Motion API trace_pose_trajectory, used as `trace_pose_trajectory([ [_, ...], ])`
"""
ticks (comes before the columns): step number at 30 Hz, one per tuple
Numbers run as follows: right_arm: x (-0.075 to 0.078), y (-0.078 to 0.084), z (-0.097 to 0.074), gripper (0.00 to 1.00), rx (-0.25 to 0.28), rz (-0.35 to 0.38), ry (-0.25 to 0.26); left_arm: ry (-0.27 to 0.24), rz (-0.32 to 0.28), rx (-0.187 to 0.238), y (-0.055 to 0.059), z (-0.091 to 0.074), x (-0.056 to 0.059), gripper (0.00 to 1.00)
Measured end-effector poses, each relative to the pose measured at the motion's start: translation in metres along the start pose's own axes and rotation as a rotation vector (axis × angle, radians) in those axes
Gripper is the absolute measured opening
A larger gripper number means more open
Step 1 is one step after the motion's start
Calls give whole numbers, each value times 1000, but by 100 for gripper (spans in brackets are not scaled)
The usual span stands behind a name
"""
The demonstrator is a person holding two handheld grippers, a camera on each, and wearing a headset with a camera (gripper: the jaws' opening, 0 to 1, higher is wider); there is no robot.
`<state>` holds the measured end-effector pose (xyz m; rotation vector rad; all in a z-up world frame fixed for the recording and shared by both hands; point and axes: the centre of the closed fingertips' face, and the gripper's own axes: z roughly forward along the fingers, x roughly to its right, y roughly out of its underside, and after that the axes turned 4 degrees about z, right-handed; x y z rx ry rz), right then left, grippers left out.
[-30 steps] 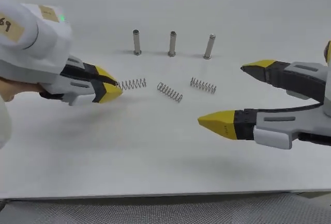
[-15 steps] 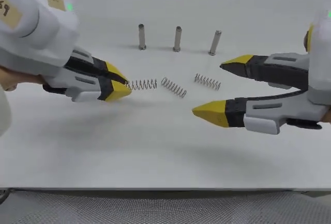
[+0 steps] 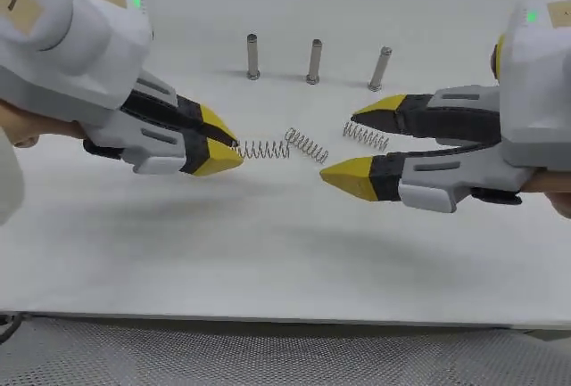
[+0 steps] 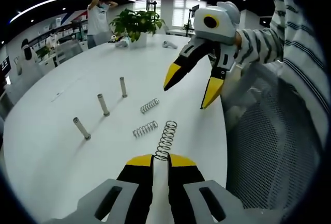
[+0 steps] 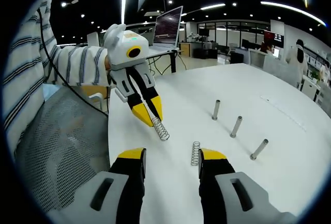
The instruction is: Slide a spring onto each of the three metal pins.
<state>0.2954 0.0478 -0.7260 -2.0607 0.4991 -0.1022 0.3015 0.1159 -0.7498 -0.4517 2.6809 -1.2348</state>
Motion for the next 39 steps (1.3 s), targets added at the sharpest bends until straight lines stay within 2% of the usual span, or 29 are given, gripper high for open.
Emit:
trace_pose_trajectory([
  [4, -6, -1, 4, 31, -3, -5, -36, 10, -5, 8, -1, 0, 1, 2],
  [12, -16, 0, 13, 27, -16, -22, -78, 49, -7, 32, -11, 2, 13, 2],
  [15, -20, 1, 15, 22, -23, -32, -96, 65, -5, 47, -15, 1, 16, 2],
  [18, -22, 1, 17, 21, -29, -33, -110, 91, -35, 88, -20, 2, 20, 2],
  [25, -26, -1, 20, 16, -34, -50, -125, 110, -32, 95, -21, 4, 23, 2],
  [29, -28, 0, 21, 10, -42, -45, -139, 118, -33, 95, -20, 3, 25, 2],
  [39, -31, 6, 23, 9, -71, -86, -160, 135, -38, 90, -18, 4, 30, 2],
])
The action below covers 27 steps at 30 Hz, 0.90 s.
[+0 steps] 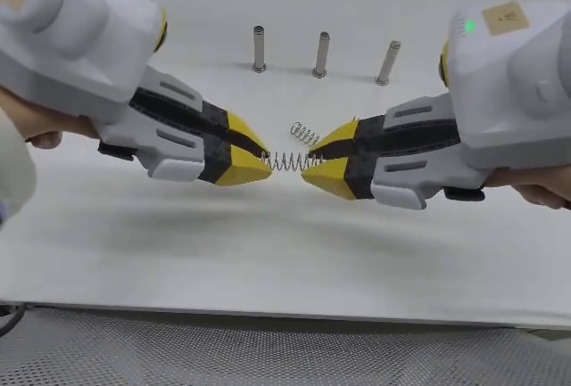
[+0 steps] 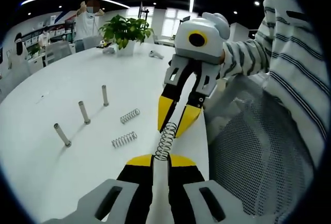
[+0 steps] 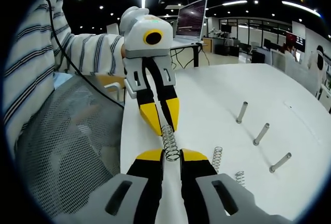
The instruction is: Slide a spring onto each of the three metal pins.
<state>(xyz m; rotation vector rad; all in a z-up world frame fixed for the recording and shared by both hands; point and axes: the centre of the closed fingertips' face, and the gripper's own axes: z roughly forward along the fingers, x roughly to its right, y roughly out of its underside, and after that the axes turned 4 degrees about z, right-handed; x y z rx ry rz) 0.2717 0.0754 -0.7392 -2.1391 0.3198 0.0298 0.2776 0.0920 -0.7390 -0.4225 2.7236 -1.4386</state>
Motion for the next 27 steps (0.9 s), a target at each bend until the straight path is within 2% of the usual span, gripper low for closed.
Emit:
trace_pose_trajectory([
  [6, -4, 1, -1, 9, -22, -66, -22, 8, 10, -9, 1, 2, 3, 2],
  [19, -10, 2, -9, 8, -74, -144, -58, 18, 93, -2, -1, 9, 6, 2],
  [27, -7, 3, -12, 8, -100, -166, -63, 16, 147, -2, -3, 13, 7, 2],
])
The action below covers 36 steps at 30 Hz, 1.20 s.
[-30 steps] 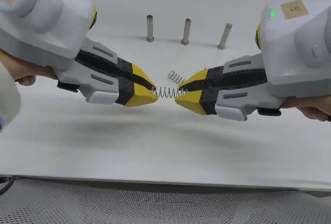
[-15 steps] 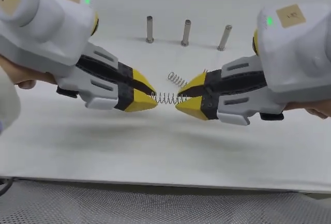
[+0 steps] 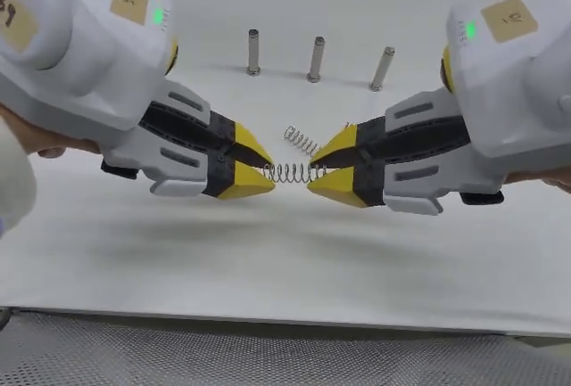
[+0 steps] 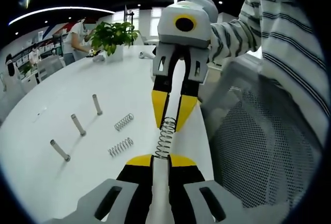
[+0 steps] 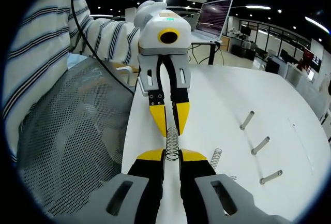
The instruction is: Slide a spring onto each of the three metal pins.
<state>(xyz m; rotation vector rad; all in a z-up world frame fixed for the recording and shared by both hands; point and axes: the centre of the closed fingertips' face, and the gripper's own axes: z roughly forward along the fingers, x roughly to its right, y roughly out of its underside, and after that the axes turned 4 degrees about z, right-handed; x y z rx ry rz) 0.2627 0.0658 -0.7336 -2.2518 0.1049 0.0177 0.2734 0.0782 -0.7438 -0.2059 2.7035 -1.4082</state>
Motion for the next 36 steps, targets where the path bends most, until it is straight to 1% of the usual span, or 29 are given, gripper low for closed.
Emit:
trace_pose_trajectory([
  [3, 1, 1, -1, 8, -22, -14, -4, 0, 14, -3, -1, 2, 1, 2],
  [7, 2, -1, -3, 8, -34, -22, -11, -4, 34, -2, -1, 4, 0, 2],
  [12, 1, 0, -5, 8, -74, -57, -23, -8, 45, 5, -3, 6, 1, 2],
  [15, -2, 1, -5, 8, -99, -82, -38, -7, 47, -1, -2, 10, 3, 2],
  [18, -2, 1, -6, 7, -114, -97, -48, -13, 49, -2, -2, 12, 4, 2],
  [21, -3, 0, -8, 7, -128, -112, -57, -19, 42, 6, -4, 14, 6, 2],
  [23, -4, 0, -9, 7, -148, -129, -66, -17, 34, 13, -5, 14, 7, 2],
  [29, -5, 2, -14, 7, -192, -154, -78, -19, 35, 32, -8, 18, 10, 2],
  [36, -4, 2, -17, 7, -233, -149, -72, -23, 31, 52, -11, 19, 9, 2],
])
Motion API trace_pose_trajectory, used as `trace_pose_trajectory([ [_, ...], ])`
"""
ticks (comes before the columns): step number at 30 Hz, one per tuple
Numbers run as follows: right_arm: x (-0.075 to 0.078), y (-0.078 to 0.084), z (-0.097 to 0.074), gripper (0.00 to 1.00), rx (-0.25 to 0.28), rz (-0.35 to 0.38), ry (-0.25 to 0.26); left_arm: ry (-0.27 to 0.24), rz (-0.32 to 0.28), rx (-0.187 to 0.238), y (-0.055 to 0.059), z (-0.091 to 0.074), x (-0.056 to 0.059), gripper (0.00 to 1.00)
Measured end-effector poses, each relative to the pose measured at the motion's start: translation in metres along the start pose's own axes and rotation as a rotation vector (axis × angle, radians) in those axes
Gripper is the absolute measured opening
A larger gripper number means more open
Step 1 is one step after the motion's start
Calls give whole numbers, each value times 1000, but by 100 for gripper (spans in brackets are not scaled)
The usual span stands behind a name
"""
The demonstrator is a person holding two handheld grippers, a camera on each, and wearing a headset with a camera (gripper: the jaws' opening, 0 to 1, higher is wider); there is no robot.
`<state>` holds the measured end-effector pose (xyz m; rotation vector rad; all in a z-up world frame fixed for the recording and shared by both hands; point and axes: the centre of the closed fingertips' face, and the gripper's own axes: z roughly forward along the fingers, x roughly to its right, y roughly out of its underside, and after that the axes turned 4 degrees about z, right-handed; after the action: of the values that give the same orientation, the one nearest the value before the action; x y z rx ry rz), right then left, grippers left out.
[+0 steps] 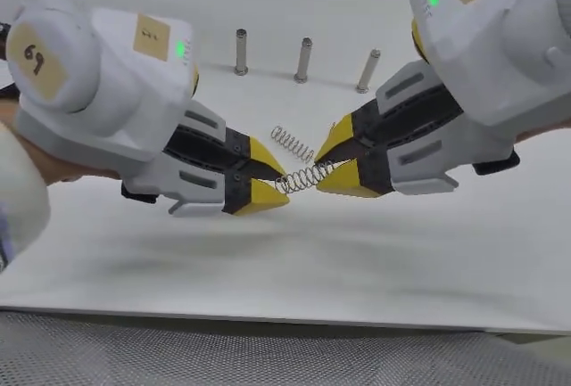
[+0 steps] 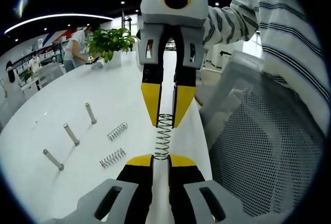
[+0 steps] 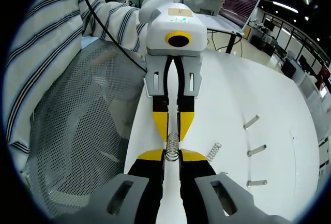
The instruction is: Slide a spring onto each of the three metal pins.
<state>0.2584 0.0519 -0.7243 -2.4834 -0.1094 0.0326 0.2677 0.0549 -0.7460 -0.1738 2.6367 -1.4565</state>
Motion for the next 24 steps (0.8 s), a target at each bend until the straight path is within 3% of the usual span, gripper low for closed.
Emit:
trace_pose_trajectory([
  [24, -5, 3, -2, 7, -74, -42, -45, 38, -7, 38, -4, 6, 7, 2],
])
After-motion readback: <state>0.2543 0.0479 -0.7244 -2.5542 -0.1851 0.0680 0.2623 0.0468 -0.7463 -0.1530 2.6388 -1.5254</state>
